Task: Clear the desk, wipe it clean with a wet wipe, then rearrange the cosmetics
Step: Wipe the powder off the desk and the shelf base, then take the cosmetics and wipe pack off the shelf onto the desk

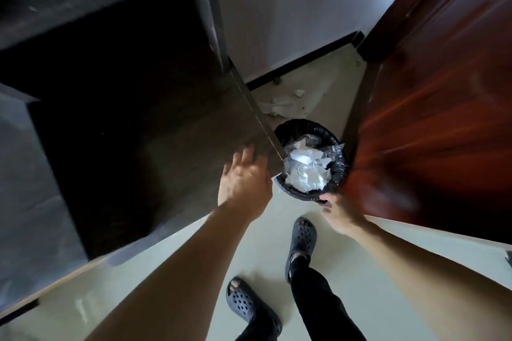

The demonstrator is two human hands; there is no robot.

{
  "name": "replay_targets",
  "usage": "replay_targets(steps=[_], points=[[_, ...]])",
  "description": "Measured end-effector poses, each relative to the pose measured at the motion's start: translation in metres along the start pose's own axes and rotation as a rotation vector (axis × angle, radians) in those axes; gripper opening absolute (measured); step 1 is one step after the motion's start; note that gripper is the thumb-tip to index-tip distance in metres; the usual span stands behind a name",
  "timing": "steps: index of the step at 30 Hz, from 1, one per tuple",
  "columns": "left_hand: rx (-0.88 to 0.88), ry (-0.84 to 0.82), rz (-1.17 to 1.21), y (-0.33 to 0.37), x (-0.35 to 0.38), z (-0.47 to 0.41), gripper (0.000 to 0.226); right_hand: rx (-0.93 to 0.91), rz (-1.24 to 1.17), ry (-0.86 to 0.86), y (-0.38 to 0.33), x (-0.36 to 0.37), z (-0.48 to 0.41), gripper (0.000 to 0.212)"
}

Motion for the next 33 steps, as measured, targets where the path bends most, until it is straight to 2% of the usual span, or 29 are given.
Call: replay_targets(steps=[2,4,10,12,15,17,20,23,28,30,33], points=[[-0.054,-0.104,-0.035,-0.011,-0.017,0.03,0.028,0.004,0.015,-0.001,-0.012,-0.008,0.027,0.041],[-0.084,-0.13,-0.055,-0.023,-0.042,0.057,0.028,0.004,0.04,-0.015,-0.03,-0.017,0.053,0.04],[-0.116,-0.027,-0.033,-0.056,-0.125,0.124,0.028,-0.058,0.083,-0.006,-0.112,-0.057,0.129,0.031],[-0.143,0.002,-0.01,-0.065,-0.152,0.139,0.027,-0.096,0.109,0.015,-0.142,-0.073,0.15,0.021],[-0.167,0.047,0.009,-0.074,-0.193,0.157,0.027,-0.166,0.123,0.068,-0.186,-0.097,0.174,0.033],[-0.178,0.083,0.031,-0.078,-0.218,0.166,0.026,-0.209,0.12,0.103,-0.212,-0.111,0.188,0.02],[-0.17,0.146,0.103,-0.083,-0.254,0.171,0.026,-0.263,0.063,0.145,-0.247,-0.133,0.196,0.031],[-0.167,0.209,0.118,-0.087,-0.286,0.167,0.027,-0.373,0.06,0.171,-0.299,-0.164,0.202,0.032],[-0.166,0.28,0.114,-0.093,-0.323,0.15,0.029,-0.632,-0.004,0.439,-0.39,-0.229,0.202,0.044],[-0.169,0.302,0.11,-0.093,-0.333,0.139,0.03,-0.754,0.049,0.535,-0.425,-0.248,0.195,0.052],[-0.171,0.312,0.095,-0.096,-0.342,0.127,0.03,-0.837,0.179,0.611,-0.467,-0.262,0.179,0.064]])
Point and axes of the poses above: each hand's wrist, its own z-axis away from the middle knuckle, its own x-axis out of the palm, y = z × x, the point moved 7 cm from there along -z, towards the middle knuckle, and after that the axes turned 3 degrees about -x, right-handed, at the moved point
